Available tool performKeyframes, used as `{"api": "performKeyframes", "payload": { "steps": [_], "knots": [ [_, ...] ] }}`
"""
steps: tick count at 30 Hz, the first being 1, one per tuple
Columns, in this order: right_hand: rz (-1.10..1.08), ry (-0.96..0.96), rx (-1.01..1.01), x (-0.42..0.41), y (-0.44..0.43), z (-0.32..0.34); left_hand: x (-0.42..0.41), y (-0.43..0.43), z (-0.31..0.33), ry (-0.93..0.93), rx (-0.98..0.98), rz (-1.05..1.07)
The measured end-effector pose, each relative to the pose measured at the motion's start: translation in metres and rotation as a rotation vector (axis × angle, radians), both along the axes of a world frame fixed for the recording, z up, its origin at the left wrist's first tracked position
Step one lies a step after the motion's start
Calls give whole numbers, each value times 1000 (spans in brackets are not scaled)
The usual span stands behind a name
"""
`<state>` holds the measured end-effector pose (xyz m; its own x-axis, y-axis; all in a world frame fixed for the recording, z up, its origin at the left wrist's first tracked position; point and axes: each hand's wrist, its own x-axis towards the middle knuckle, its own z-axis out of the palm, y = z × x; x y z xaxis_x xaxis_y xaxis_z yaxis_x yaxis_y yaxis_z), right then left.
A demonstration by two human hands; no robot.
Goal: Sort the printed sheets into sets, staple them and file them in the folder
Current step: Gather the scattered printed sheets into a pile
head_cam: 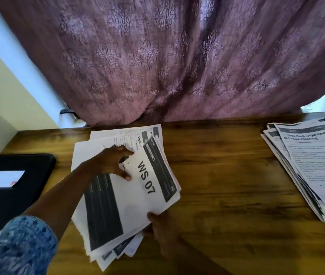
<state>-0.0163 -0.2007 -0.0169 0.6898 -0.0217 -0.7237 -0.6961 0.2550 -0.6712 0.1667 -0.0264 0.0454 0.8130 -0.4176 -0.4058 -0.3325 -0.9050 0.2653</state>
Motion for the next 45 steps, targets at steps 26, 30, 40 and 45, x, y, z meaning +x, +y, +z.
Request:
{"api": "performKeyframes", "payload": {
  "steps": [26,30,40,45],
  "knots": [
    [-234,-190,-331,67,-251,27,-1,-2,5,60,43,6],
    [-204,-226,-354,67,-261,28,-4,33,26,27,-121,165],
    [-295,-291,-167,70,-301,44,-30,59,20,102,-789,817],
    [-274,-237,-72,70,-310,57,-75,6,-22,127,-1121,1144]
  ]
}}
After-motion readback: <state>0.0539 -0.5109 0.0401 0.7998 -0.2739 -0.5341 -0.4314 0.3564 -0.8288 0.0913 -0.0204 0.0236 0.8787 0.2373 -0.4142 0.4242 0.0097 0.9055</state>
